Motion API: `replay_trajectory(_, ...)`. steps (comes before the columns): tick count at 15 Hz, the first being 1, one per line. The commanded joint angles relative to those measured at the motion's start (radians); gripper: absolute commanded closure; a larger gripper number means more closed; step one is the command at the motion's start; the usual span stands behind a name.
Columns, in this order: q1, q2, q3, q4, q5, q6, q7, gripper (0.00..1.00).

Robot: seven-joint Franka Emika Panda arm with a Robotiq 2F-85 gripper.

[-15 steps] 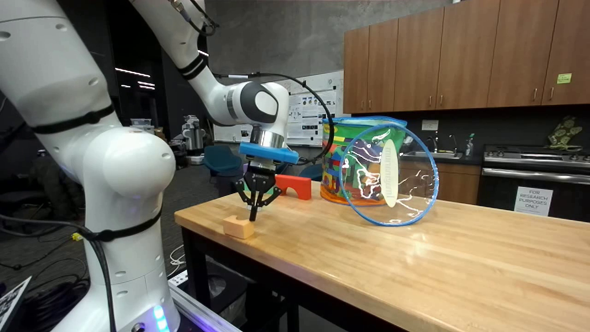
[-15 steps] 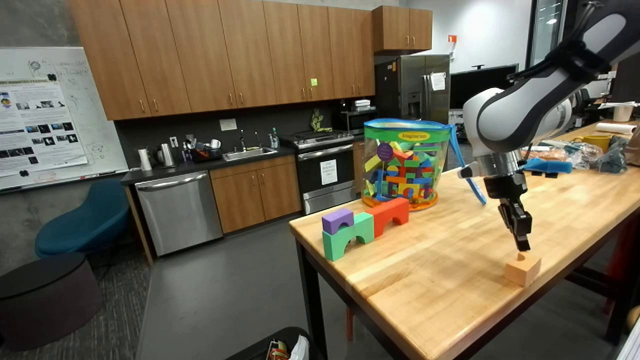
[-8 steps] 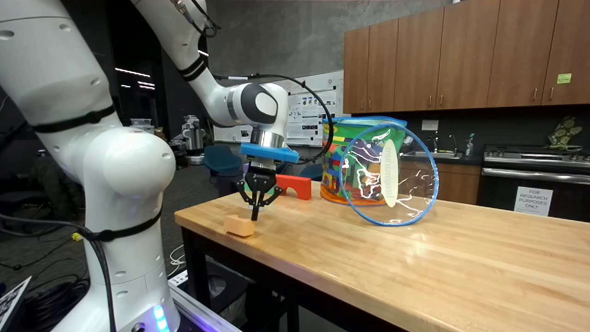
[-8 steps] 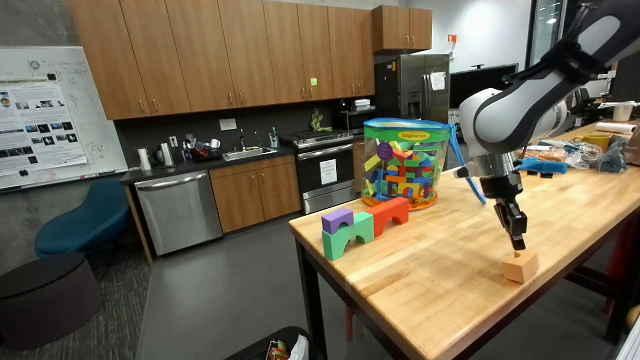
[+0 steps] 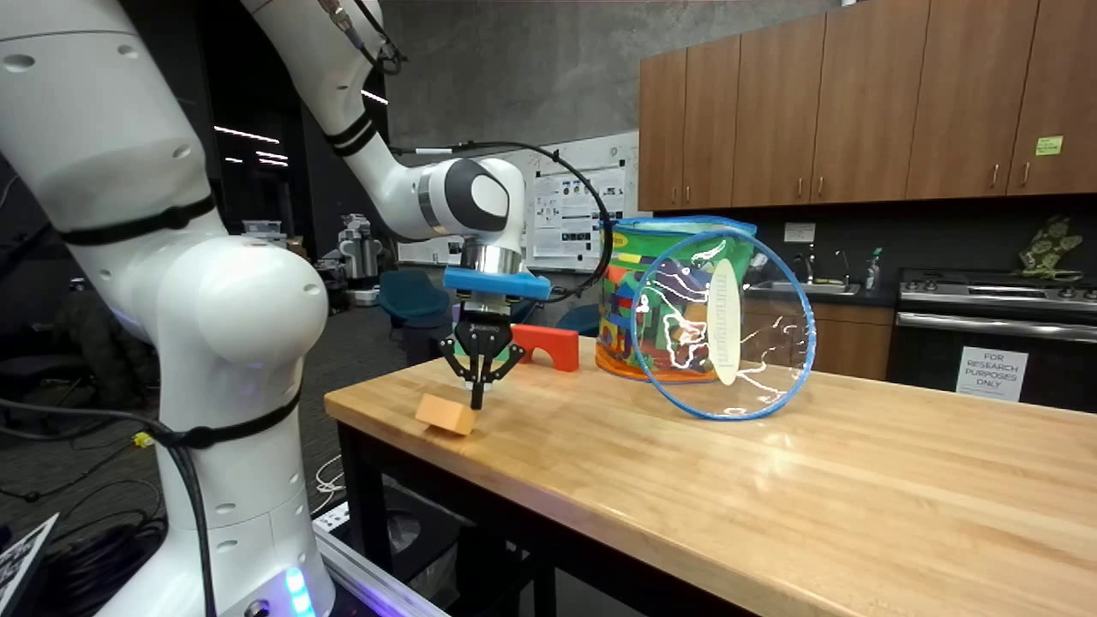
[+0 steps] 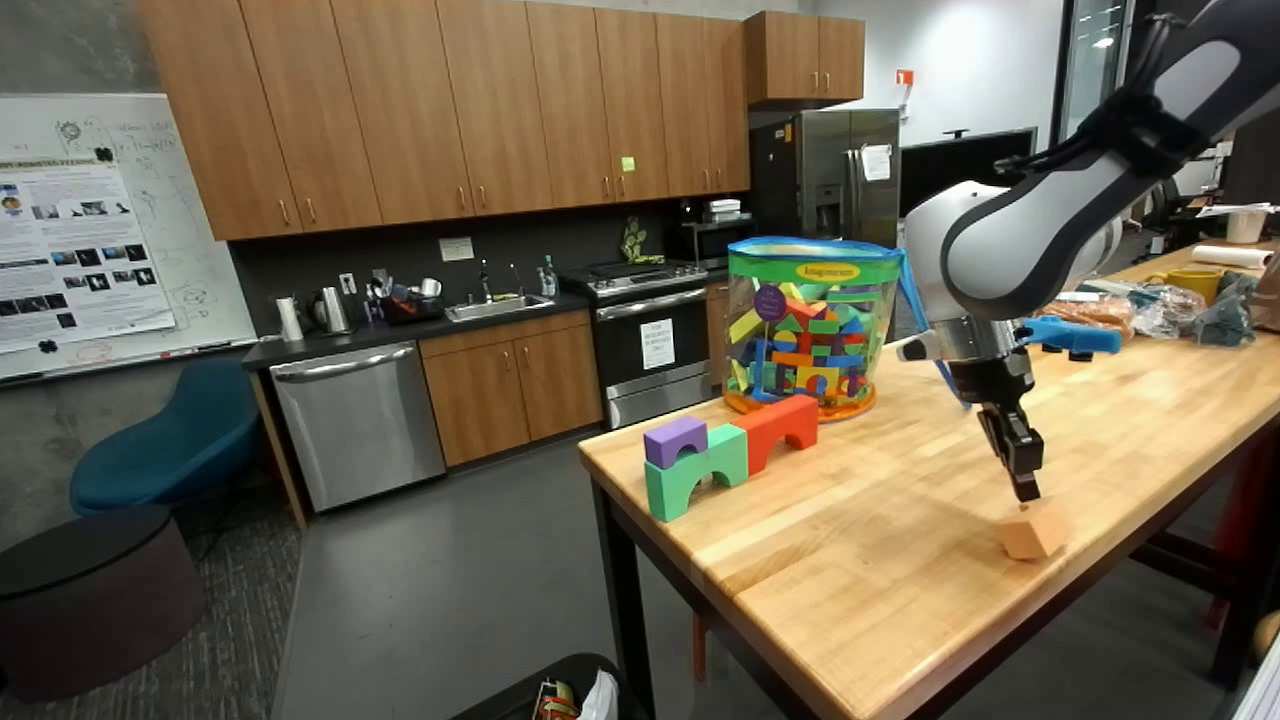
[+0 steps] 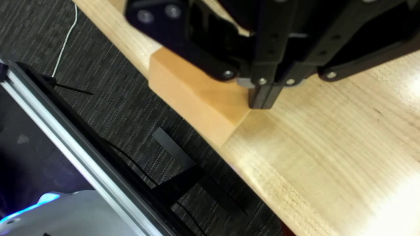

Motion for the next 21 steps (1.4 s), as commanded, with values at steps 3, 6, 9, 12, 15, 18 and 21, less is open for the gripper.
replay_trajectory(3, 0.022, 0.069, 0.017, -0.002, -0.025, 0.049, 0.063, 1.00)
replay_trajectory(6, 0.033, 0.097, 0.022, -0.006, -0.014, 0.077, 0.078, 1.00)
replay_trajectory(9, 0.057, 0.082, 0.011, -0.004, 0.060, 0.137, 0.056, 1.00)
replay_trajectory(12, 0.079, 0.003, -0.003, -0.017, 0.165, 0.200, 0.029, 1.00)
replay_trajectory(15, 0.088, -0.076, -0.009, -0.016, 0.186, 0.176, 0.003, 1.00)
replay_trajectory(18, 0.092, -0.161, -0.029, -0.038, 0.173, 0.125, -0.050, 0.70)
replay_trajectory(21, 0.095, -0.178, -0.055, -0.001, 0.163, 0.033, -0.138, 0.50)
